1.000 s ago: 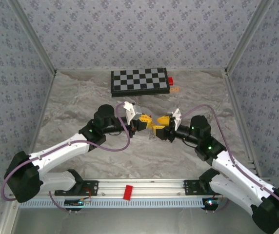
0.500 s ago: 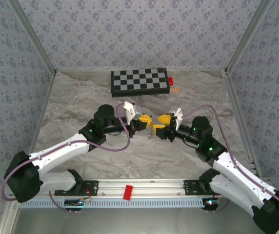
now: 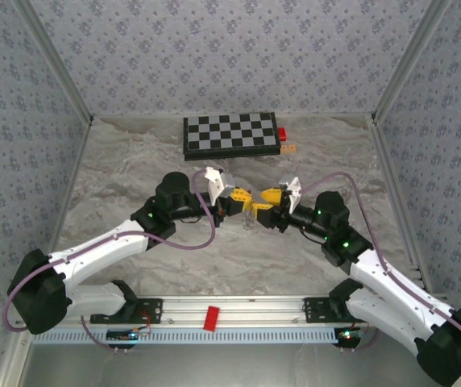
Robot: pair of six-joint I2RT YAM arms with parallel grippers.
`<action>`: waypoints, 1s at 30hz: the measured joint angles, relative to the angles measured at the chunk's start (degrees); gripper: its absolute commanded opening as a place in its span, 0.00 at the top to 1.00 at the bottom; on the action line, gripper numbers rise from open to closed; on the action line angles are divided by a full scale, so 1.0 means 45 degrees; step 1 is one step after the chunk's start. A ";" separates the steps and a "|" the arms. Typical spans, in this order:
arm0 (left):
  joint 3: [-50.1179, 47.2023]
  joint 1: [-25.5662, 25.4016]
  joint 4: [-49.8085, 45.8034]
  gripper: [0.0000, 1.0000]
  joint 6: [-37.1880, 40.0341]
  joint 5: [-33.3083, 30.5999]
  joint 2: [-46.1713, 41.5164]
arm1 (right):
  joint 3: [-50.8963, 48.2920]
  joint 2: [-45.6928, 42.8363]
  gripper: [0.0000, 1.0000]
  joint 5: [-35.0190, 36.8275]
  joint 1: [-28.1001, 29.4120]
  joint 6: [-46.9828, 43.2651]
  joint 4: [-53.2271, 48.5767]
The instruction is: Put the keys on the keyring
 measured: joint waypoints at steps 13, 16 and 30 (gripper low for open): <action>0.0015 -0.0005 0.0073 1.00 -0.0228 0.0277 0.0015 | -0.0155 0.0476 0.48 -0.0277 -0.0039 0.0019 0.0602; 0.0019 0.0000 0.0078 1.00 -0.0233 0.0335 0.0019 | -0.0175 0.0767 0.51 -0.0481 -0.0097 0.0107 0.0928; 0.0024 0.0000 0.0107 1.00 -0.0316 0.0214 0.0019 | -0.0403 0.1103 1.00 -0.1049 -0.0160 0.0335 0.1909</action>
